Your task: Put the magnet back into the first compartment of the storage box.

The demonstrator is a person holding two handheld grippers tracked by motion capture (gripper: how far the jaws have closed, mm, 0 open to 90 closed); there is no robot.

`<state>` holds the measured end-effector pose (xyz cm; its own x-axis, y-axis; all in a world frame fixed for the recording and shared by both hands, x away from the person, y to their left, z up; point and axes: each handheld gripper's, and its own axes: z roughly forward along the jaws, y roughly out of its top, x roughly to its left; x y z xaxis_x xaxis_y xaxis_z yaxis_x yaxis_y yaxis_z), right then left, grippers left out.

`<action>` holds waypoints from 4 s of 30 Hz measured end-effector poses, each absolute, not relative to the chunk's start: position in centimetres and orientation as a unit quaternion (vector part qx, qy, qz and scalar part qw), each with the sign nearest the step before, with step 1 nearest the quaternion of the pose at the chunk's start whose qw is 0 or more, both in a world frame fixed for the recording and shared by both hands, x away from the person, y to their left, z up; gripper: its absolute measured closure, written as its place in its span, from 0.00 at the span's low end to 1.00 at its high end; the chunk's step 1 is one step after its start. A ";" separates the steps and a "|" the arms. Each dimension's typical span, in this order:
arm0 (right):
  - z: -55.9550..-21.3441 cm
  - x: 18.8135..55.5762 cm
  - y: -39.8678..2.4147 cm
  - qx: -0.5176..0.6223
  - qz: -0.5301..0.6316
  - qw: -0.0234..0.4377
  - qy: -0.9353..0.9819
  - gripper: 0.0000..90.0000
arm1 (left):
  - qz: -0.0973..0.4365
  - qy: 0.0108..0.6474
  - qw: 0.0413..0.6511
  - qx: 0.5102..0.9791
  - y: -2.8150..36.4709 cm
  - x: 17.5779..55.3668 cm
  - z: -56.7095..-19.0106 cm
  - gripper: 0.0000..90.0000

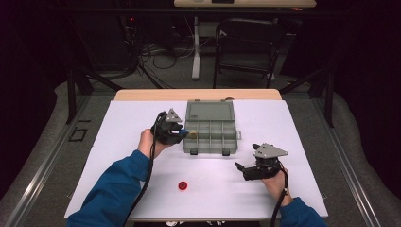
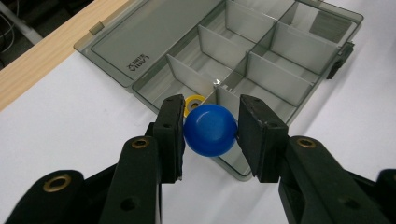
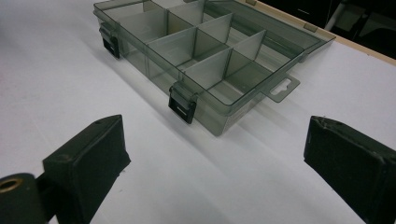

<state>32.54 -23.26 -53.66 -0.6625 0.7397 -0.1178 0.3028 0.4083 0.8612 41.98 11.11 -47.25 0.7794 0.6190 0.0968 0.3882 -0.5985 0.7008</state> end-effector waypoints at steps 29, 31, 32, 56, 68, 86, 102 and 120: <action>-53.6 32.6 -23.3 0.326 0.438 0.253 0.798 0.05 | 0.170 0.301 0.346 0.872 10.5 44.7 -47.4 0.69; -53.7 32.5 -23.3 0.326 0.437 0.251 0.800 0.05 | 0.171 0.302 0.346 0.872 10.4 44.9 -47.4 0.69; -53.6 32.5 -23.3 0.325 0.437 0.252 0.800 0.05 | 0.169 0.302 0.344 0.873 10.3 45.0 -47.4 0.69; -53.8 32.7 -23.2 0.324 0.436 0.249 0.802 0.06 | 0.154 0.320 0.320 0.878 8.6 47.8 -49.8 0.68; -53.8 32.7 -23.2 0.325 0.435 0.249 0.802 0.06 | 0.140 0.334 0.313 0.878 8.6 48.8 -50.9 0.42; -53.6 32.5 -23.3 0.323 0.438 0.253 0.800 0.06 | 0.166 0.292 0.356 0.872 11.2 43.2 -47.6 0.08; -53.5 32.5 -23.4 0.323 0.438 0.252 0.800 0.06 | 0.168 0.288 0.358 0.872 13.5 39.4 -48.1 0.02; -53.3 32.4 -23.2 0.322 0.437 0.254 0.800 0.06 | 0.173 0.273 0.360 0.875 14.0 36.0 -48.2 0.00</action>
<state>32.40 -23.25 -53.32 -0.6635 0.7376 -0.1255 0.2927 0.4102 0.8637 35.96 13.99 -48.18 0.7911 0.6023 0.1071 0.3526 -0.5919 0.7248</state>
